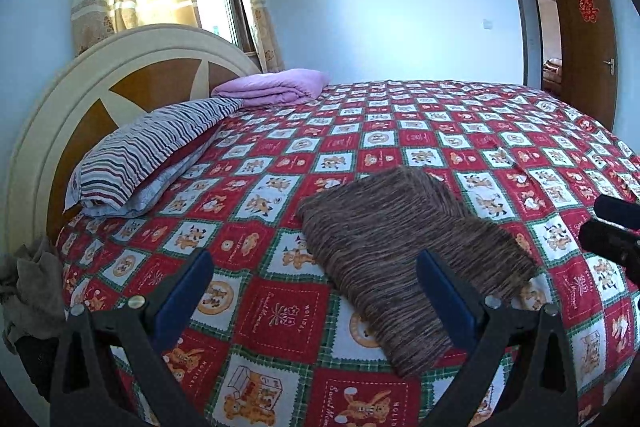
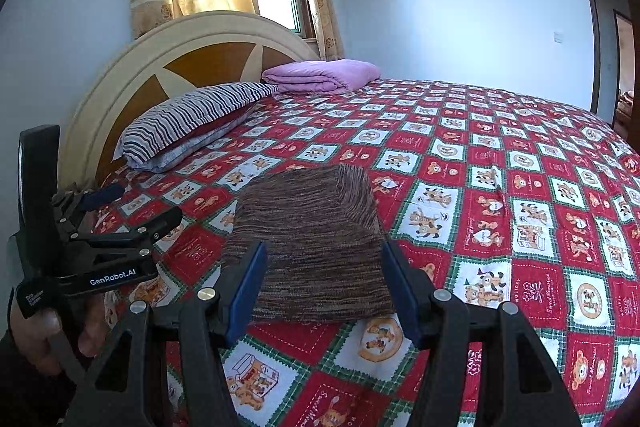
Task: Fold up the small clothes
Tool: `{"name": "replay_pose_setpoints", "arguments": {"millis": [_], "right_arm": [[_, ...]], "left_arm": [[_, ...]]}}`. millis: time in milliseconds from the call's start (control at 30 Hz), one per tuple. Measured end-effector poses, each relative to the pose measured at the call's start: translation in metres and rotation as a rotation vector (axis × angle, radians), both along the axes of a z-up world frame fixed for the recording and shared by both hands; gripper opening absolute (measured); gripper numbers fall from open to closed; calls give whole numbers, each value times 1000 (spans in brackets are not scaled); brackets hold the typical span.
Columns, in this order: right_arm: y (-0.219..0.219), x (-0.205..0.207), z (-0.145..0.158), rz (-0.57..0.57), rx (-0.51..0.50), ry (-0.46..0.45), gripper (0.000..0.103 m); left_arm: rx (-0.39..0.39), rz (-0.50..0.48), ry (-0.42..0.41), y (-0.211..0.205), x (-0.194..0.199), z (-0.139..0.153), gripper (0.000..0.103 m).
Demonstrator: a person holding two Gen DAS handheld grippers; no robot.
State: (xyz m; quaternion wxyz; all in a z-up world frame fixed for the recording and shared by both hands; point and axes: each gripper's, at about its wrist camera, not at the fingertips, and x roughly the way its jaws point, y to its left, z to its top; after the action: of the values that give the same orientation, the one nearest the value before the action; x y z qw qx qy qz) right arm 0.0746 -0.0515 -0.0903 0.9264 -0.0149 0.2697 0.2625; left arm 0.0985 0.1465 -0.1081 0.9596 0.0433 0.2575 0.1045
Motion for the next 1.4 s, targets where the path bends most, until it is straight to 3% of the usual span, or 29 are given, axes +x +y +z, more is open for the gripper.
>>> {"name": "replay_pose_setpoints", "arguments": {"millis": [1400], "right_arm": [[-6,-25,18,5,20,-70,61]], "left_arm": [[8,-22,-21,-7,-7,12,103]]}}
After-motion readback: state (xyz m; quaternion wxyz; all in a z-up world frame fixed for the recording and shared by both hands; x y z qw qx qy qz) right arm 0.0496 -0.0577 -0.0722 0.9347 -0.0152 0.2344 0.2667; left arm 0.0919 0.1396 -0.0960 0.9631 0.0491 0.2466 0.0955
